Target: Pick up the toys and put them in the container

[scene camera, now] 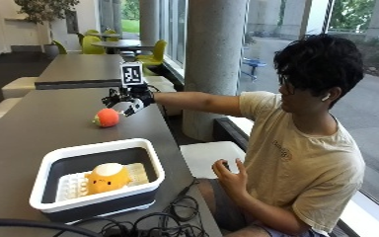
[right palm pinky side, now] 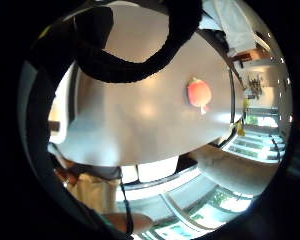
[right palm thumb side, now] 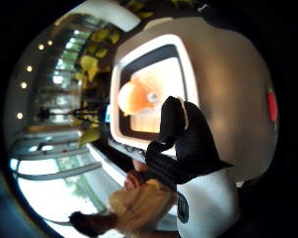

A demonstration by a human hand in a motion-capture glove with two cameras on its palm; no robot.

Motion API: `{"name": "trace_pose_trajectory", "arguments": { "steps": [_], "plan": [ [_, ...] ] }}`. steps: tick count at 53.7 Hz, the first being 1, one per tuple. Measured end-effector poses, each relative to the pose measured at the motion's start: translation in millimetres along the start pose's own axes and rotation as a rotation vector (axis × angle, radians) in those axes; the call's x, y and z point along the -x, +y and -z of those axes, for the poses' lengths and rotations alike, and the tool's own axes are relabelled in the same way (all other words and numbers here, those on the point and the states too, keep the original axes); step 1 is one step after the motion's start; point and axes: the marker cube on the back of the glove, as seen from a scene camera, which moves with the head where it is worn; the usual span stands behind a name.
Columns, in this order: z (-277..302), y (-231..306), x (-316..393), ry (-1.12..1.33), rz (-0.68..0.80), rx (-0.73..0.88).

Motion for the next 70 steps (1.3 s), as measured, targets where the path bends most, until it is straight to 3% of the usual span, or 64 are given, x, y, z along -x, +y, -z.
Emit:
{"name": "trace_pose_trajectory", "arguments": {
  "steps": [7, 13, 22, 29, 41, 49, 59, 70],
  "plan": [
    [-15.6, 16.3, -52.7, 0.020, 0.050, -0.006],
    [-23.3, 35.2, -79.7, 0.032, -0.054, -0.011],
    [-38.2, 54.8, -108.2, -0.001, -0.033, -0.046],
    [-37.7, 61.3, -63.9, 0.085, -0.016, -0.068],
    [-47.9, 68.6, -83.1, 0.043, -0.003, -0.049],
    [-46.0, 70.1, -105.6, 0.191, -0.024, -0.051],
    [-49.4, 73.2, -105.0, 0.189, -0.088, -0.045],
    [-54.2, 70.4, -98.2, 0.114, -0.048, -0.034]
  ]
}}
